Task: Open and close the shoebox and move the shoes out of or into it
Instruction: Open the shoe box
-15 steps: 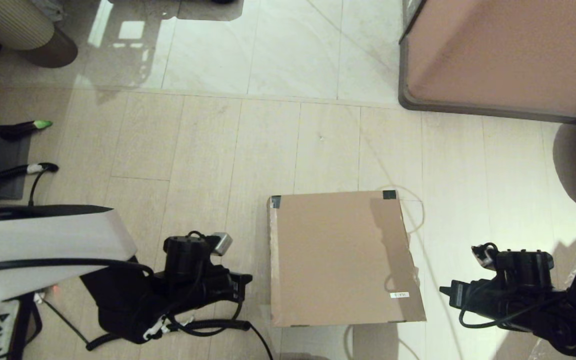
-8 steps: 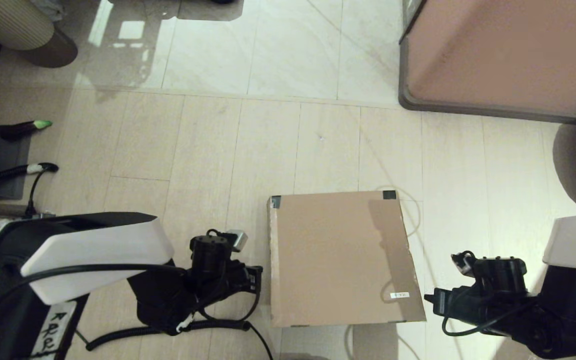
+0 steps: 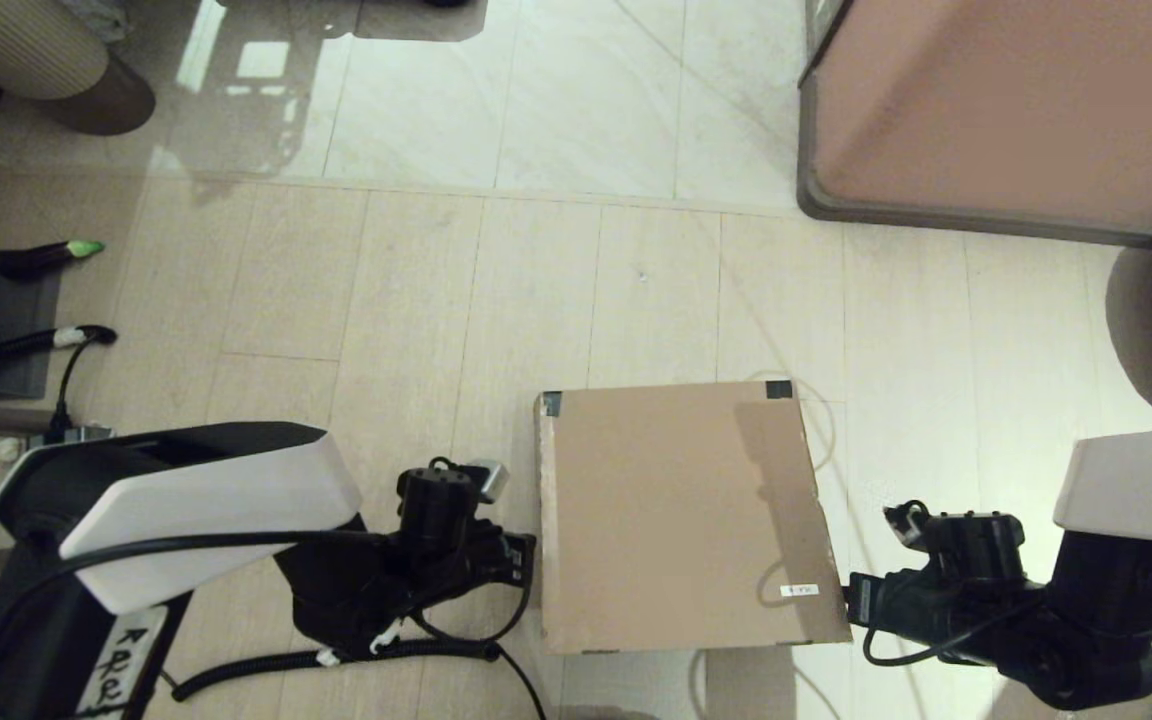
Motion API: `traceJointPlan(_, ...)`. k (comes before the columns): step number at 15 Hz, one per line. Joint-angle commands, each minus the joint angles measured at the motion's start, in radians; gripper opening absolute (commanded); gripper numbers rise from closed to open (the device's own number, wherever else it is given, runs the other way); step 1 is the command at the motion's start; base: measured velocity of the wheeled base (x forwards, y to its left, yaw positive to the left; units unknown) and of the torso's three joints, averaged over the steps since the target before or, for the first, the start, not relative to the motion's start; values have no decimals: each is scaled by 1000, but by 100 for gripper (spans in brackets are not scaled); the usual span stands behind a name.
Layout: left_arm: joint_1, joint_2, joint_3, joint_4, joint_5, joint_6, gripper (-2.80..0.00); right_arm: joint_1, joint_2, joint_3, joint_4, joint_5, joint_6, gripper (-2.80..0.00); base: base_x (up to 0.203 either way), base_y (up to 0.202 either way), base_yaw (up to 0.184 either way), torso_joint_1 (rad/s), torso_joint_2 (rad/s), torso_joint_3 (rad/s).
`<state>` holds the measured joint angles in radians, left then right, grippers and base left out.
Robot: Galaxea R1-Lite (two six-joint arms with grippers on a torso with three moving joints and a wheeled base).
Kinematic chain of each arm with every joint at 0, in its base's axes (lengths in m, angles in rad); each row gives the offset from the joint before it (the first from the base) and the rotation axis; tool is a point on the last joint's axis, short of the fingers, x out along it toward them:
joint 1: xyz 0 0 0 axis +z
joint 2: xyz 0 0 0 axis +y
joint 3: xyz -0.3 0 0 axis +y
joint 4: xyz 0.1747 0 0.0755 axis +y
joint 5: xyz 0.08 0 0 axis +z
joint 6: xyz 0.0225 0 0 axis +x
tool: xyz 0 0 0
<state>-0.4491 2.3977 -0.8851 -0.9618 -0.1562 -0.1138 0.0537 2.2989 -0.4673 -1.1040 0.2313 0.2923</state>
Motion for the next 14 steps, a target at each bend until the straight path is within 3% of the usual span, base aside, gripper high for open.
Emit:
traceJointPlan(1, 1, -6, -22, 11, -2, -3, -280, 8, 22, -10, -7, 2, 4, -280, 0, 0, 0, 0, 0, 0)
traceJointPlan(8, 1, -1, -148, 158, -106, -54, -280, 54, 47, -31, -7, 2, 33, -280, 0, 0, 0, 0, 0, 0)
traceJointPlan(14, -8, 0, -213, 217, -109, -79, -280, 68, 17, -46, -7, 2, 43, -280, 0, 0, 0, 0, 0, 0)
